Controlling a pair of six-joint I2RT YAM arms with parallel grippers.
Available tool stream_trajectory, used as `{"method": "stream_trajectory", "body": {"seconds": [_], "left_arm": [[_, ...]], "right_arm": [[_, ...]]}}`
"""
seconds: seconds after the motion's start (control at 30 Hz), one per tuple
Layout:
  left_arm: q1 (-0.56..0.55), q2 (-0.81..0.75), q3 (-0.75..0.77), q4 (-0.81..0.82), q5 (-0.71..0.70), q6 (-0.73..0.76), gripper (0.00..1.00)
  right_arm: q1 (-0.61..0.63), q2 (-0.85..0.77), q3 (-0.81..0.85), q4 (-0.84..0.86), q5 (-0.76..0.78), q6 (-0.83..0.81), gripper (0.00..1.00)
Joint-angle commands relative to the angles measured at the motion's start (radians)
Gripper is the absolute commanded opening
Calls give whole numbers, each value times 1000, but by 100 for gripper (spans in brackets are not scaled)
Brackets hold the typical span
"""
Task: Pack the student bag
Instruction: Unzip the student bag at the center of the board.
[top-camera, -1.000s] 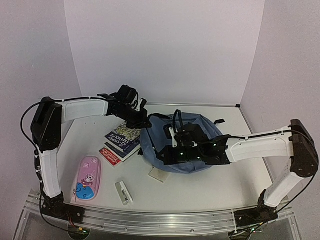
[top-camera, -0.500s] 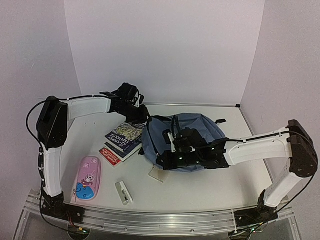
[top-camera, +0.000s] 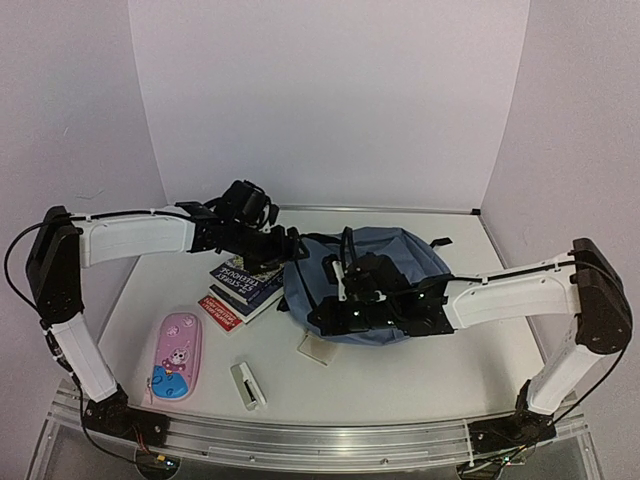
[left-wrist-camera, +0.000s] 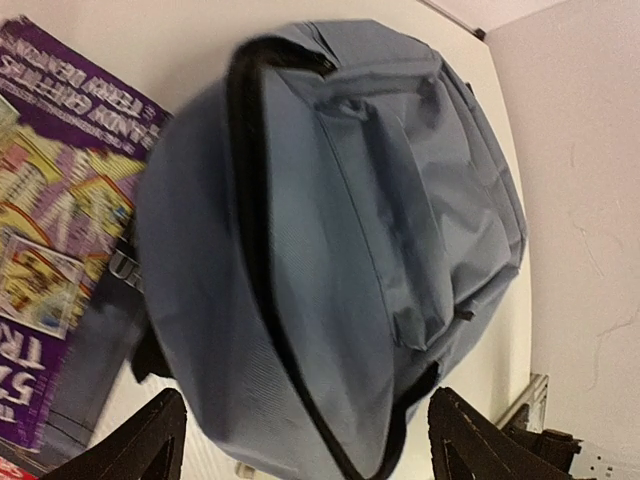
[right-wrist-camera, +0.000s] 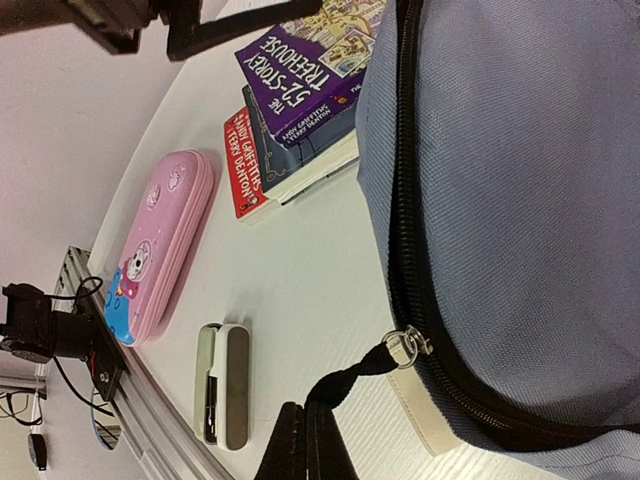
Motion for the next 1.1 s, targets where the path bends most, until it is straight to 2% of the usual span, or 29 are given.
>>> {"method": "stream_trajectory", "body": {"seconds": [0.0, 0.1, 0.27, 0.43, 0.57, 0.67, 0.87, 1.07], "left_arm": [[-50, -17, -64, 88, 6, -147, 84], [-68, 10, -79, 146, 37, -184, 81], [-87, 53, -46, 118, 34, -185, 51], [-88, 81, -29, 76, 14, -180, 33], [-88, 83, -18, 50, -16, -169, 11], [-88, 76, -11, 34, -32, -144, 3], [-85, 71, 52, -93, -71, -43, 0], [-40, 17, -4, -122, -91, -14, 0]], "right_arm": [[7, 28, 43, 55, 7, 13, 0], [7, 29, 42, 60, 2, 16, 0], [7, 21, 37, 61, 3, 19, 0], [7, 19, 31, 63, 1, 21, 0], [7, 18, 30, 64, 0, 21, 0], [7, 13, 27, 62, 6, 20, 0], [6, 1, 25, 28, 66, 29, 0], [4, -18, 14, -28, 131, 44, 0]]}}
